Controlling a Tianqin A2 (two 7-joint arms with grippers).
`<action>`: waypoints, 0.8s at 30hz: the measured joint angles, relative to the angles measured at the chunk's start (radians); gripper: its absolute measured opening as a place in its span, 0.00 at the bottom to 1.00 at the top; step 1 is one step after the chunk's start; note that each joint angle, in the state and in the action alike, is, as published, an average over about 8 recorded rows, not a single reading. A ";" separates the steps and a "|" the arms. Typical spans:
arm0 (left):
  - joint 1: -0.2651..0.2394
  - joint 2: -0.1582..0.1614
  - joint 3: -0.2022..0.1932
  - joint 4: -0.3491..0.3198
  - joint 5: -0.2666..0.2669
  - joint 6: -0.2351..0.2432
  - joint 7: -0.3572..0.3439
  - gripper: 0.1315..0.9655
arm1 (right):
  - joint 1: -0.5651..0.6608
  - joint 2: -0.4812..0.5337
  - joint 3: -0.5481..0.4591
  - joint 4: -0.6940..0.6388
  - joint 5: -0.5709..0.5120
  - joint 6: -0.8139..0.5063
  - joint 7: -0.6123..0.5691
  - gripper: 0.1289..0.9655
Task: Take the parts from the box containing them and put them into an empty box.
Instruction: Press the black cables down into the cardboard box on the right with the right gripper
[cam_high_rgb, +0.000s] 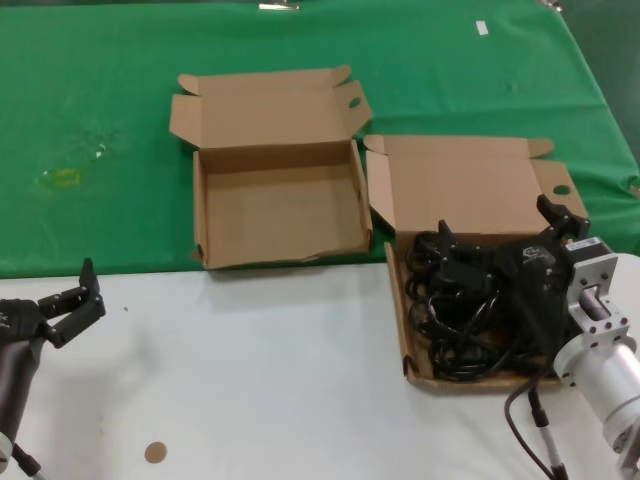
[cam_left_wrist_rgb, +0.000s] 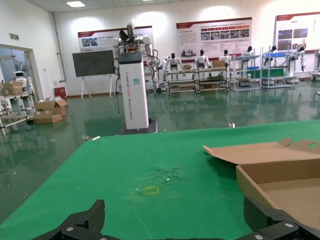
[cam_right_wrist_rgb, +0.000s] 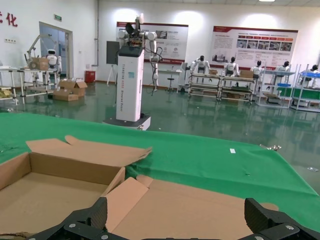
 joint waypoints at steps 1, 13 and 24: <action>0.000 0.000 0.000 0.000 0.000 0.000 0.000 1.00 | 0.000 0.000 0.000 0.000 0.000 0.000 0.000 1.00; 0.000 0.000 0.000 0.000 0.000 0.000 0.000 0.95 | 0.000 0.000 0.000 0.000 0.000 0.000 0.000 1.00; 0.000 0.000 0.000 0.000 0.000 0.000 0.000 0.84 | 0.000 0.000 0.000 0.000 0.000 0.000 0.000 1.00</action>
